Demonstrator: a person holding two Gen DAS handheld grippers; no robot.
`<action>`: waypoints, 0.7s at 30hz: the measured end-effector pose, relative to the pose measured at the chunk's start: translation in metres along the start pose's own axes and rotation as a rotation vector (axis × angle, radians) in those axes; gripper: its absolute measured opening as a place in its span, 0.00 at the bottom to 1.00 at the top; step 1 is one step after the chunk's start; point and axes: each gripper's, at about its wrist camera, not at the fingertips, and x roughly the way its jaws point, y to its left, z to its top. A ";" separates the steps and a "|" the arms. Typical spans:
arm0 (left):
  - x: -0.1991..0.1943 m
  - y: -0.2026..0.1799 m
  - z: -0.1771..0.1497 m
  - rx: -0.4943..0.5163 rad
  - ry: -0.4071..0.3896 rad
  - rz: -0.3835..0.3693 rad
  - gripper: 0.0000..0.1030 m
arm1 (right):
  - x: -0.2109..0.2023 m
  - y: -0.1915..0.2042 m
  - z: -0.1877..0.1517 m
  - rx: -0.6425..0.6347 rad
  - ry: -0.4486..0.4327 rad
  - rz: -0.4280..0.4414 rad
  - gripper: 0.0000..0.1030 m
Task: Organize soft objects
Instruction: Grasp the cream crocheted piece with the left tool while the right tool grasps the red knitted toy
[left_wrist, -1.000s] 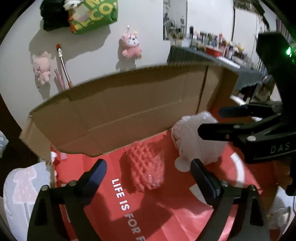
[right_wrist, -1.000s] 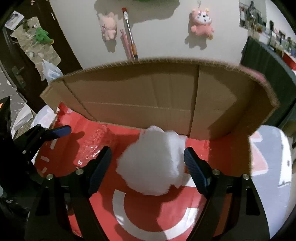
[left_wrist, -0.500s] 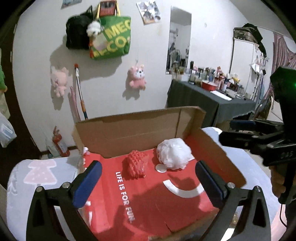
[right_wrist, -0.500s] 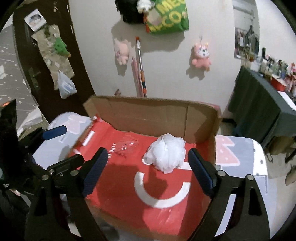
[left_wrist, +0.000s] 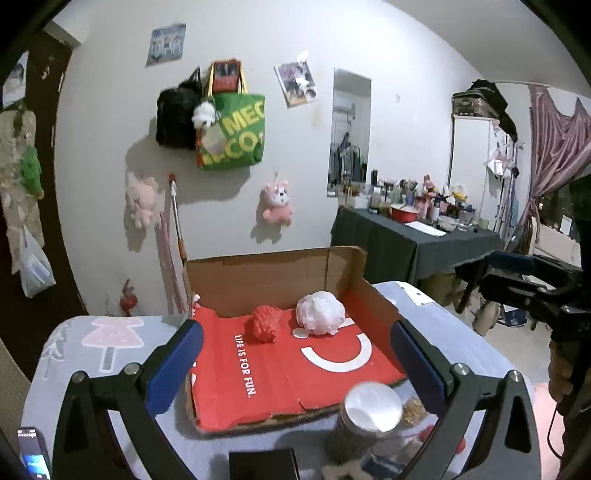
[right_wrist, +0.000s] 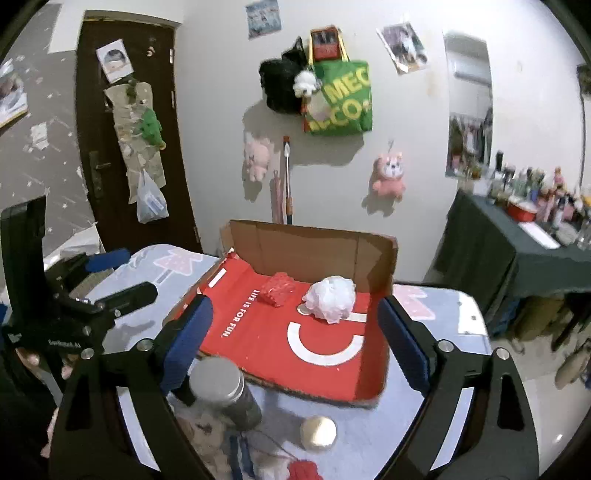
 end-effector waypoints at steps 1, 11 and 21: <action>-0.005 -0.002 -0.004 0.001 -0.007 0.001 1.00 | -0.007 0.000 -0.005 -0.004 -0.015 -0.010 0.91; -0.047 -0.018 -0.074 -0.044 -0.042 0.014 1.00 | -0.058 0.026 -0.081 -0.019 -0.089 -0.078 0.94; -0.036 -0.034 -0.147 -0.086 0.039 0.013 1.00 | -0.051 0.029 -0.164 0.030 -0.060 -0.154 0.94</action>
